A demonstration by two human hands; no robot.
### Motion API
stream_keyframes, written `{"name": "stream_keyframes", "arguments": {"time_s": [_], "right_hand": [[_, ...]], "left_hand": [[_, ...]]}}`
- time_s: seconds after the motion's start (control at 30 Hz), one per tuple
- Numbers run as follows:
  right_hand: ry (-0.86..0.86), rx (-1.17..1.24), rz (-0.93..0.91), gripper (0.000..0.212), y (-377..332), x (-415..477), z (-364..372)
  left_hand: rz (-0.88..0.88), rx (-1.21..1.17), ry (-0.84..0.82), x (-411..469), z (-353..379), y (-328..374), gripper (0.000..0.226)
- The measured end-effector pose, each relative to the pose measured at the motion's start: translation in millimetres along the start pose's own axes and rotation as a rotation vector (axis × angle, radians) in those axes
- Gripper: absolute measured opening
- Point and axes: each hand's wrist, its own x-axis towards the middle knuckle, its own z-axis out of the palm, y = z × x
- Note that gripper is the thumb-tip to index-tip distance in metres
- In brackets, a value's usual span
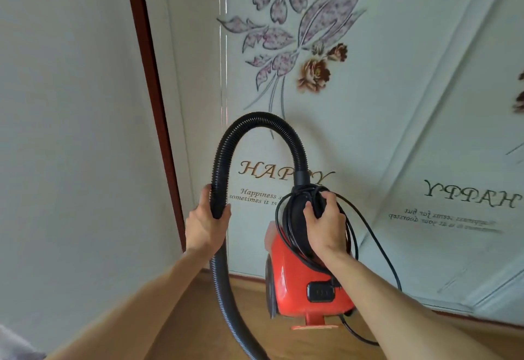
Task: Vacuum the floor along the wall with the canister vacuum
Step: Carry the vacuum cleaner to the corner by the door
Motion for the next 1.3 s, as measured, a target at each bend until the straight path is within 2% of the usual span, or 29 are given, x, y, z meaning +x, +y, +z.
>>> {"name": "stream_keyframes", "arguments": {"time_s": [0.4, 0.77, 1.0, 1.3], "right_hand": [[0.225, -0.047, 0.043, 0.027, 5, -17, -216], [0.487, -0.177, 0.069, 0.037, 1, -20, -382], [0.636, -0.28, 0.146, 0.039, 6, -17, -436], [0.783, -0.333, 0.27, 0.037, 13, 12, -454]], "left_hand": [[0.209, -0.01, -0.061, -53, 43, 185, 0.041], [0.351, -0.127, -0.239, -75, 87, 337, 0.041], [0.437, -0.179, -0.372, -77, 119, 395, 0.04], [0.571, -0.245, -0.547, -34, 181, 443, 0.05]]}}
